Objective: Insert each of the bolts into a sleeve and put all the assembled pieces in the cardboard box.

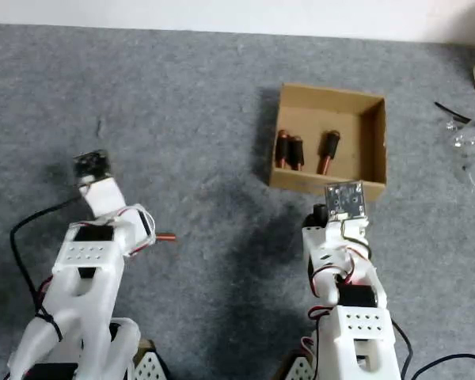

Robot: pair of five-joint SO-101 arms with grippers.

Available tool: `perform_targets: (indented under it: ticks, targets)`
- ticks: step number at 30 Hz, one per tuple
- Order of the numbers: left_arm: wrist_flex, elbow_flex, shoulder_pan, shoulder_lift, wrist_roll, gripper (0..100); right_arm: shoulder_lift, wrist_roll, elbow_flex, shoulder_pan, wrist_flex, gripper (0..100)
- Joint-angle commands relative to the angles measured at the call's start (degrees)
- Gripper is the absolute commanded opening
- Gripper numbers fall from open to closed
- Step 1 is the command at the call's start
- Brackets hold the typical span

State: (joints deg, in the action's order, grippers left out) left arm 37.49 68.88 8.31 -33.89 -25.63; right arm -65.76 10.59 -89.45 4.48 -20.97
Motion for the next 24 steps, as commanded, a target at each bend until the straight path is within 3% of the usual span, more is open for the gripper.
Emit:
perform_targets:
  ticks: [1,16,24]
  targets:
    - [-4.0,0.9,1.0,-1.9,-4.7,16,-1.1,0.8,0.4,-0.3,2.2,0.5]
    - [-3.9,8.9,0.7,-1.5,-13.2,16,-1.0,0.8,0.4,-0.3,2.2,0.5]
    - [-0.2,8.4,0.7,-1.9,-13.1,16,-1.0,0.8,0.4,-0.3,2.2,0.5]
